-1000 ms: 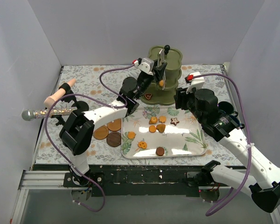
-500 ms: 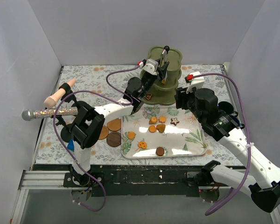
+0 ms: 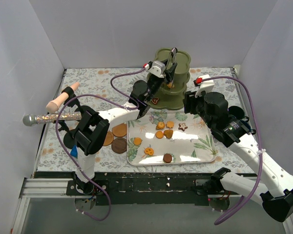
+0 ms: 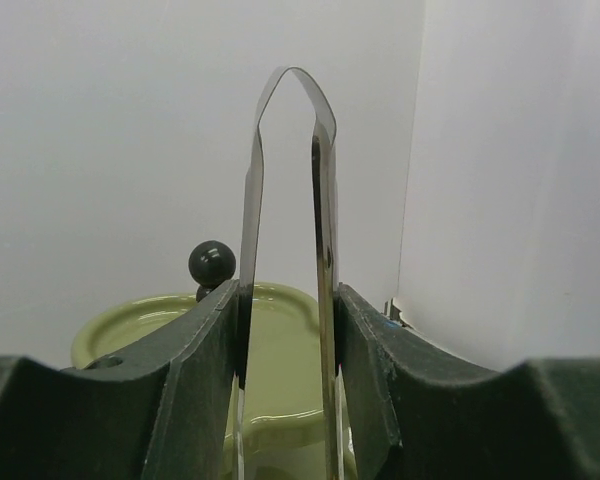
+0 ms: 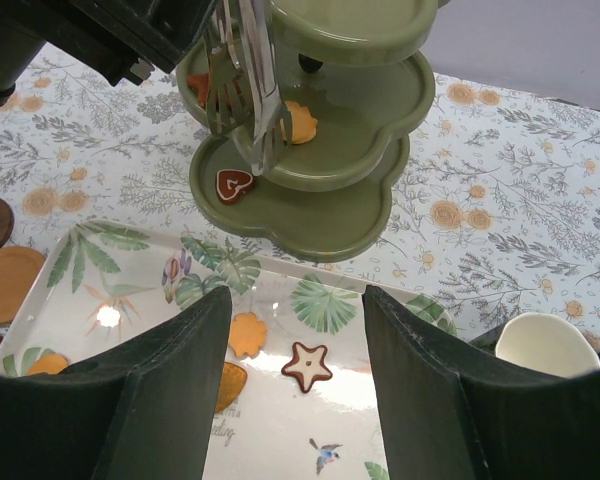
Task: Serve the afternoon tea
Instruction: Place the desert on the desert table, then pick up the desert from the tray.
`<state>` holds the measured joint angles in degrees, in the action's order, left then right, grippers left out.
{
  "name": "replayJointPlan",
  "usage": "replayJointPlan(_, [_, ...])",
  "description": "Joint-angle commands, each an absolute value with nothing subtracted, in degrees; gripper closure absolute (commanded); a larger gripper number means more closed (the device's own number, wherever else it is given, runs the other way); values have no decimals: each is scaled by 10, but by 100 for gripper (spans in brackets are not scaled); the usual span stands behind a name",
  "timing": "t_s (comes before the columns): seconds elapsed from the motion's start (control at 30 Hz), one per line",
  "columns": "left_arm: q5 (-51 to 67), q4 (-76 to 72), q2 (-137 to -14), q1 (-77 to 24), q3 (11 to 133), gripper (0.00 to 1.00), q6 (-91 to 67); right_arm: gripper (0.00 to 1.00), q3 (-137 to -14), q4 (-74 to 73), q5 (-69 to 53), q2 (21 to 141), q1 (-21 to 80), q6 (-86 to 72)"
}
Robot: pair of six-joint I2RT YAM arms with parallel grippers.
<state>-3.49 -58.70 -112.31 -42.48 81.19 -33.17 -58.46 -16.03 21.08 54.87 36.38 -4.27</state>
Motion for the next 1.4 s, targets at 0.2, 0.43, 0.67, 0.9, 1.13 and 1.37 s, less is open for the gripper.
replayJointPlan(0.2, [-25, -609, -1085, -422, 811, 63, -323, 36, -605, -130, 214, 549, 361, -40])
replayJointPlan(0.43, [-8, -600, -1044, -422, 781, 63, -336, 36, -609, -134, 212, 550, 360, -40])
replayJointPlan(0.67, [17, -561, -977, -424, 736, 64, -352, 34, -642, -149, 182, 552, 355, -45])
replayJointPlan(0.9, [48, -464, -887, -424, 663, 64, -370, 30, -708, -167, 87, 562, 350, -52])
replayJointPlan(1.13, [22, -387, -792, -425, 587, 65, -375, 28, -754, -173, 8, 562, 349, -64])
replayJointPlan(1.37, [24, -369, -730, -428, 507, 65, -387, 32, -742, -175, 4, 570, 350, -101])
